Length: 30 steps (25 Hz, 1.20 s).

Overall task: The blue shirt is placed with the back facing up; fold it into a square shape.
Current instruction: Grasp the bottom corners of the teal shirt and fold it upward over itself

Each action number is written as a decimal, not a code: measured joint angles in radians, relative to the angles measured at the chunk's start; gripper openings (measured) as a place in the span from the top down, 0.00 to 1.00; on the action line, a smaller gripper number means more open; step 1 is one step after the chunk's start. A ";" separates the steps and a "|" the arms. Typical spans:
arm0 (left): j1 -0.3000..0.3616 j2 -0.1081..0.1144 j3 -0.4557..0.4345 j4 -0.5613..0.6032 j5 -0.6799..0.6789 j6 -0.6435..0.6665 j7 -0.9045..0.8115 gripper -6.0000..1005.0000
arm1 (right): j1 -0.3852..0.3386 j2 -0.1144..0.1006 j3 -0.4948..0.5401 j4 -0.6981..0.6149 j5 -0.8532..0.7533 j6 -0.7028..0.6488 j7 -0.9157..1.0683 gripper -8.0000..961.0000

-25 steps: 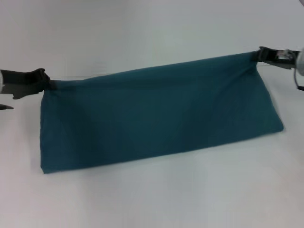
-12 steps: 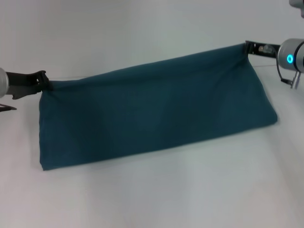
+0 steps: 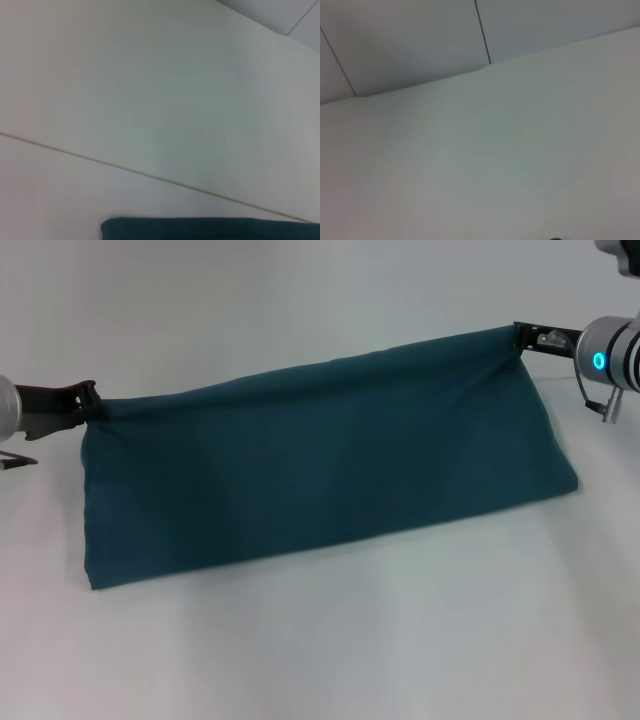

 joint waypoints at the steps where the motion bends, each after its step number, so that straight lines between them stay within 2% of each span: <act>1: 0.001 -0.001 0.000 0.000 0.000 -0.004 0.001 0.91 | 0.001 0.000 -0.006 0.005 0.000 0.006 0.000 0.95; 13: 0.002 -0.016 0.002 -0.001 -0.002 -0.042 0.023 0.86 | 0.009 -0.006 -0.024 0.009 0.000 0.025 -0.001 0.95; 15: 0.000 -0.017 0.002 -0.001 -0.005 -0.044 0.029 0.86 | 0.016 -0.016 -0.039 0.022 -0.001 0.025 -0.001 0.95; 21: 0.006 -0.030 -0.011 0.002 -0.008 -0.080 0.026 0.81 | 0.051 -0.067 -0.061 0.094 -0.003 0.048 0.006 0.94; 26: 0.022 -0.032 -0.013 0.011 -0.010 -0.095 0.018 0.70 | 0.049 -0.095 -0.044 0.088 0.005 0.010 0.010 0.72; 30: 0.039 -0.031 -0.015 0.021 -0.018 -0.090 0.017 0.61 | 0.031 -0.103 -0.004 0.082 0.007 -0.031 0.010 0.55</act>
